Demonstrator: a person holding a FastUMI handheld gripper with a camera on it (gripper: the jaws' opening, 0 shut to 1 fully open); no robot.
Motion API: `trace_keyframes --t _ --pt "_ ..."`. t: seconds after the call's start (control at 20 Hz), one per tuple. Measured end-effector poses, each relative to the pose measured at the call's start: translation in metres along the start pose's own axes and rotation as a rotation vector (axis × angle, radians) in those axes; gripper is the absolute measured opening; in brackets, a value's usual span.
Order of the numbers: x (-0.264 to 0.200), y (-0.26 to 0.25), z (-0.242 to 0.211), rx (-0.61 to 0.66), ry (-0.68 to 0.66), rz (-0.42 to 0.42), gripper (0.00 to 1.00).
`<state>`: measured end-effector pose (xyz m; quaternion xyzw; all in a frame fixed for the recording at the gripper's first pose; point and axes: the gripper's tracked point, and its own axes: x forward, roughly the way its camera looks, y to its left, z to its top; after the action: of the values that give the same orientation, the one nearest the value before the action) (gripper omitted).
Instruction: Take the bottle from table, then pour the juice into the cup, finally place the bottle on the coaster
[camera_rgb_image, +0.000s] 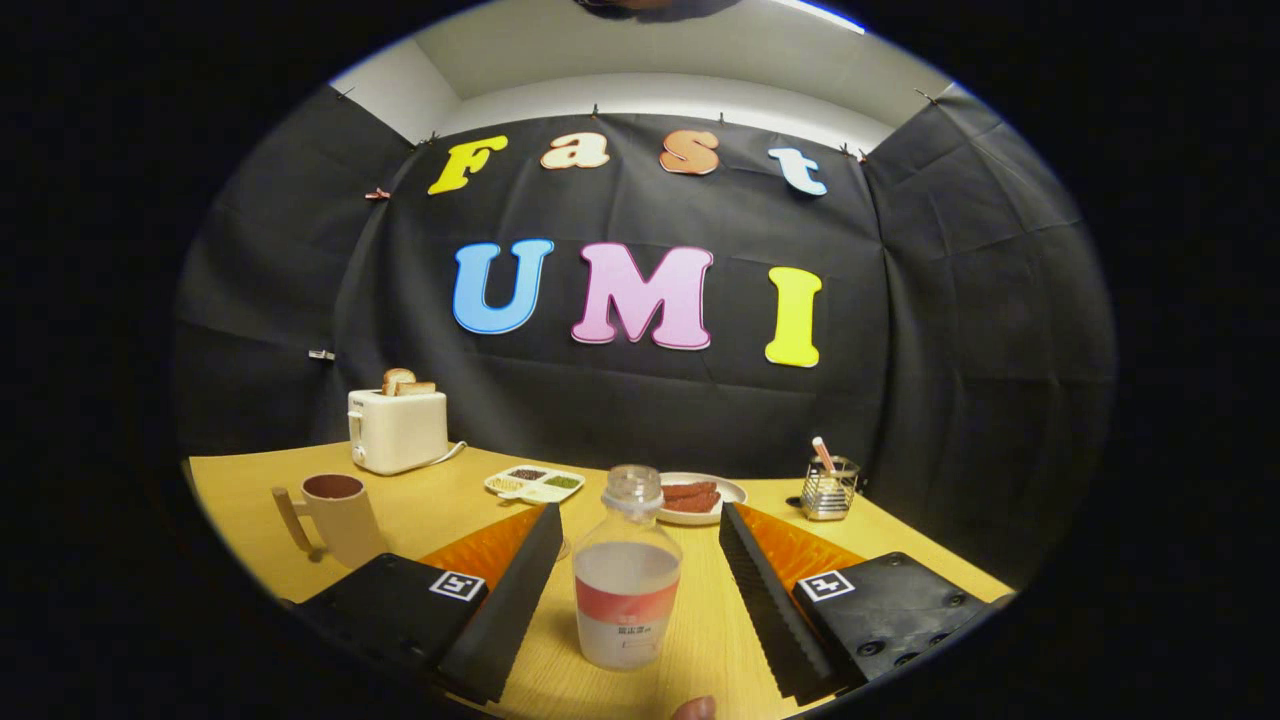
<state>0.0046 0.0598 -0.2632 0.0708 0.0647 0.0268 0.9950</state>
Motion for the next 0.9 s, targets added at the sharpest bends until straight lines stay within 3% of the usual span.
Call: trace_keyframes --t 0.45,0.6,0.65,0.9 --pt "0.015 0.002 -0.046 0.039 0.091 -0.058 0.97" --pt "0.02 -0.001 -0.049 0.055 0.109 -0.084 0.87" --pt "0.02 -0.003 -0.049 0.054 0.114 -0.1 0.77" --pt "0.022 -0.009 -0.025 -0.011 0.156 -0.144 0.74"
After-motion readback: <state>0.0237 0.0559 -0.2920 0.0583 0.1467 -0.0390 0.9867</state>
